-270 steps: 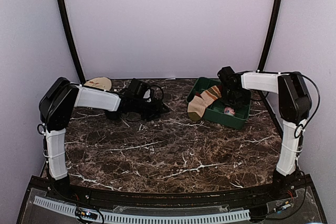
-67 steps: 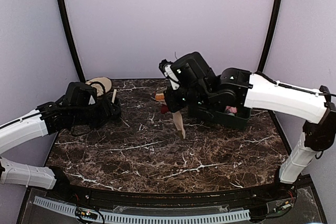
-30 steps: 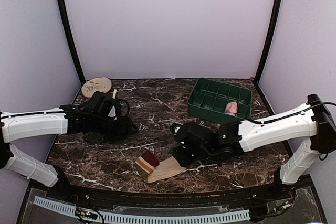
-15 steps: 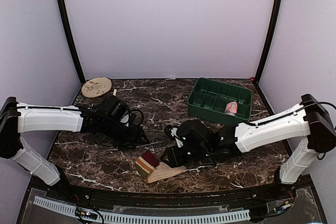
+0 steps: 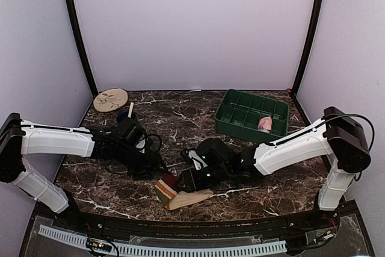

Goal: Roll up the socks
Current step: Pick up the sock from the center of the board.

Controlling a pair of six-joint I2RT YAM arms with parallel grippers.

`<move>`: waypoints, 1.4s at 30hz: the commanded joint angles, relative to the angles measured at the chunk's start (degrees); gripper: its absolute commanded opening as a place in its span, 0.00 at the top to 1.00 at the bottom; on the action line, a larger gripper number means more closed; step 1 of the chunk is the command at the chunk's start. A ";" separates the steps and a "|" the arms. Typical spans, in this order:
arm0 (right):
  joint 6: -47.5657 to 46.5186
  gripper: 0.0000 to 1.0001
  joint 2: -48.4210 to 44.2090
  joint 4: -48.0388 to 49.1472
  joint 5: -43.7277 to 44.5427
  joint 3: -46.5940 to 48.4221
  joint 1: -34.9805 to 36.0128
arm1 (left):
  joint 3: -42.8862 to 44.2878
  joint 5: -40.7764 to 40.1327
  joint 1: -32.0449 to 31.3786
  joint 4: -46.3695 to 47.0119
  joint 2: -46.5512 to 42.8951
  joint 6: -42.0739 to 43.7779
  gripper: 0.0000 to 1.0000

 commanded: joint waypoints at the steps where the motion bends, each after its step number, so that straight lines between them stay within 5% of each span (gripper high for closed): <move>1: -2.21 0.48 2.29 3.49 -3.36 3.64 -1.96 | -1.45 0.96 0.21 1.02 -2.27 -0.41 0.28; 32: -12.78 0.51 13.07 1.24 -18.16 12.62 -8.20 | -2.53 2.32 3.27 1.84 -2.19 -0.29 0.29; 38: -12.94 0.63 13.77 2.00 -20.35 12.90 -8.74 | -2.61 2.68 3.75 1.84 -1.93 0.07 0.29; 42: -12.88 0.80 14.06 2.12 -20.86 13.02 -9.00 | -2.62 2.90 4.14 1.92 -1.84 0.28 0.29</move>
